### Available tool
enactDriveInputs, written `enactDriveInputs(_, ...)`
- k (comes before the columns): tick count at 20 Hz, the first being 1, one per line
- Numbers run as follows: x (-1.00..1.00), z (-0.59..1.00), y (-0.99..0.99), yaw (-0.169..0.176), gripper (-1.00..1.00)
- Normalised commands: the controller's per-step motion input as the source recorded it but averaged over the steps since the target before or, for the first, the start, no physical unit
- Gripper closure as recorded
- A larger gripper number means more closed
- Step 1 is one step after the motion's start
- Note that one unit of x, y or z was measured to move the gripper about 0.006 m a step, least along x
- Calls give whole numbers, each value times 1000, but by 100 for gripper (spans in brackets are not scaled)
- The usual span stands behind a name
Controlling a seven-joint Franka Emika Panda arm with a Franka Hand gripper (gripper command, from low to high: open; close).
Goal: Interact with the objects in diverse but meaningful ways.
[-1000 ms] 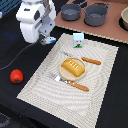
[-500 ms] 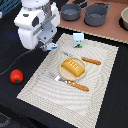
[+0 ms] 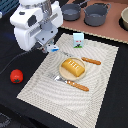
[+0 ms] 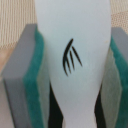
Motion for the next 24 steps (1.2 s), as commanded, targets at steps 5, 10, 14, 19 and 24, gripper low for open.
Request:
enactDriveInputs(5, 749, 329, -430, -66, 100)
enactDriveInputs(10, 721, 265, -433, -66, 100)
enactDriveInputs(14, 721, 294, -457, -64, 100)
enactDriveInputs(19, 695, 124, -559, -30, 100)
enactDriveInputs(24, 761, 19, -549, -23, 100)
